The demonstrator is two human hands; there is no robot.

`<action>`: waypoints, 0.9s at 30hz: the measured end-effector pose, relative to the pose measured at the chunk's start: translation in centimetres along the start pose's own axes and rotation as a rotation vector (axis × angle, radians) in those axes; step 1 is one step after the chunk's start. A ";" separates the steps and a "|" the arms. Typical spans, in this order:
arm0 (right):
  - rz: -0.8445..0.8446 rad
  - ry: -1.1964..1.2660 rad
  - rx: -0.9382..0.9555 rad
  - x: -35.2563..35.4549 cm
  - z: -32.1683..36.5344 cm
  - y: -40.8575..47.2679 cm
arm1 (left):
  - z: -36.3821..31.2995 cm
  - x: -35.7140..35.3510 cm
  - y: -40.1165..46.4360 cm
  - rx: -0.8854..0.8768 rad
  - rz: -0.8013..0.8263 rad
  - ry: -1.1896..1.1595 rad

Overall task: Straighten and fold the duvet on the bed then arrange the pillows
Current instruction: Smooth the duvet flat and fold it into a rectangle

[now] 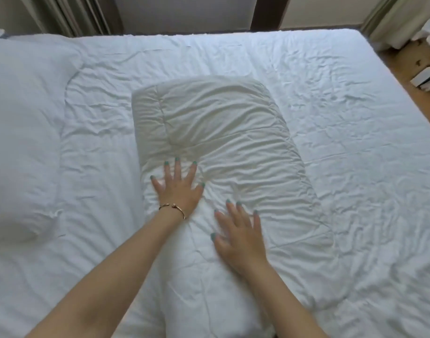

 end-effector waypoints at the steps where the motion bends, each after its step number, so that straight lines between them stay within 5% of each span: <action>1: -0.055 -0.024 -0.027 1.1 -1.4 -1.5 | -0.8 0.5 -2.7 0.029 0.022 -0.004; 3: -0.122 -0.044 -0.117 2.8 -4.2 -4.1 | -2.4 0.6 -9.0 0.086 0.044 0.001; 6: 0.033 -0.049 -0.179 4.9 -8.7 -5.8 | -4.3 -0.1 -18.0 0.271 0.015 -0.026; 11: 0.160 0.049 -0.267 6.1 -14.2 -5.4 | -3.7 -2.2 -25.3 0.697 -0.030 -0.432; 18: 0.295 0.330 -0.251 5.5 -14.6 -4.3 | -1.6 -0.7 -22.7 0.529 0.058 -0.371; 22: 0.340 0.315 -0.194 5.6 -13.0 -5.0 | 1.4 0.6 -23.9 0.623 0.015 -0.339; 27: 0.460 0.211 -0.228 5.2 -14.2 -5.6 | -0.1 -1.4 -23.5 0.725 0.323 -0.246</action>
Point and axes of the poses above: each hand's wrist, its own y-axis towards the middle knuckle, its own x-axis out of the back of the hand, z = x × y, the point moved 3 cm from there along y, towards the middle knuckle, and after that the axes turned 7 degrees about -z, right-handed, at the moved point
